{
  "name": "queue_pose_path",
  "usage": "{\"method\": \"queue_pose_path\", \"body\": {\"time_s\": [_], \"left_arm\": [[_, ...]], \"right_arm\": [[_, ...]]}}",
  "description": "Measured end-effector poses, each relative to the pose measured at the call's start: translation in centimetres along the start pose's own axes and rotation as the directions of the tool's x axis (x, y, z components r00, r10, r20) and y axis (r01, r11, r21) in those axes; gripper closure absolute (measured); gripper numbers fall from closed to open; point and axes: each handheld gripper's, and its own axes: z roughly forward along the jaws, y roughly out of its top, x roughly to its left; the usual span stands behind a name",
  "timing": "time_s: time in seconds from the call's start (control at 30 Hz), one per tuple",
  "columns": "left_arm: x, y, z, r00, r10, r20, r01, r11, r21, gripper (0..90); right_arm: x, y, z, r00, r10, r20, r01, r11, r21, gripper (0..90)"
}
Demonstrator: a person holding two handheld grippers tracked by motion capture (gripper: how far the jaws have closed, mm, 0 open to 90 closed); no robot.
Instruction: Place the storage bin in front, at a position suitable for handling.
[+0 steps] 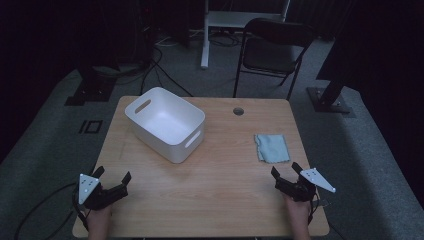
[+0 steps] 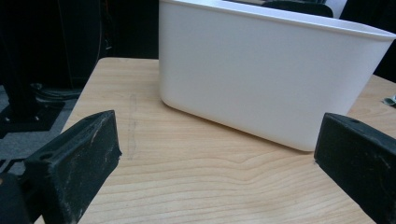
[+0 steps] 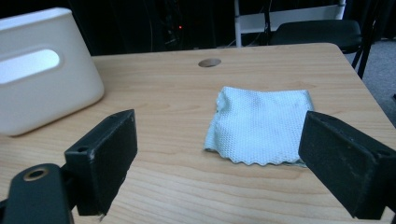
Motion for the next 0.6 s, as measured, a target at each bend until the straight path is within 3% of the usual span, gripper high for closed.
{"method": "queue_pose_path", "body": {"time_s": [0.33, 0.6], "left_arm": [[0.1, 0.1, 0.1, 0.9999, 0.000, -0.014, 0.000, 1.0000, -0.007, 0.5], [0.1, 0.1, -0.2, 0.9999, -0.006, 0.008, 0.006, 1.0000, -0.004, 0.5]], "right_arm": [[-0.4, -0.4, 1.0, 0.9998, -0.016, -0.009, 0.017, 0.999, 0.051, 12.6], [0.8, 0.5, 2.4, 0.9983, -0.039, -0.042, 0.042, 0.996, 0.080, 12.7]]}}
